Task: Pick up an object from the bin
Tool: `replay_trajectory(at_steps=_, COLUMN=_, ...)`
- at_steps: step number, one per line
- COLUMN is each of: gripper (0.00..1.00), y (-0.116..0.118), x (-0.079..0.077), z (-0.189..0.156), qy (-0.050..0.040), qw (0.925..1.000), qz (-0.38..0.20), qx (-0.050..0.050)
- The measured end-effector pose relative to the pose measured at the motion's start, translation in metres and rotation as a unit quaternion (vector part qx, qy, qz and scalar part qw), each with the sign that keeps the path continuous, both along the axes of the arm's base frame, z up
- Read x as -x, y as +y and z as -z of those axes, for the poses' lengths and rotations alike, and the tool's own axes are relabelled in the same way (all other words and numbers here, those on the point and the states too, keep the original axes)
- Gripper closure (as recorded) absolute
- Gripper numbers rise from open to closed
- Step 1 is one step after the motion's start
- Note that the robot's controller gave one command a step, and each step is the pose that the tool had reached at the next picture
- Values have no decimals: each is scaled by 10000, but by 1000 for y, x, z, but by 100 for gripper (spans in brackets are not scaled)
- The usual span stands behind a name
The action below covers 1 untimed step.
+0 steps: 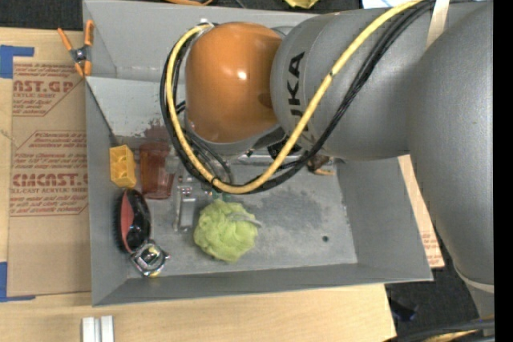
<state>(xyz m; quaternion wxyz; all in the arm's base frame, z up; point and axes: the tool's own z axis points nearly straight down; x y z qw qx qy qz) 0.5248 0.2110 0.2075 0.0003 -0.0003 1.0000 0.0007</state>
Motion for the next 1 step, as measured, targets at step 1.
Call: replay_trajectory(at_steps=1, gripper=0, y=-55, x=-6, z=91, qy=-5, qw=9945, qz=-1049, qx=2)
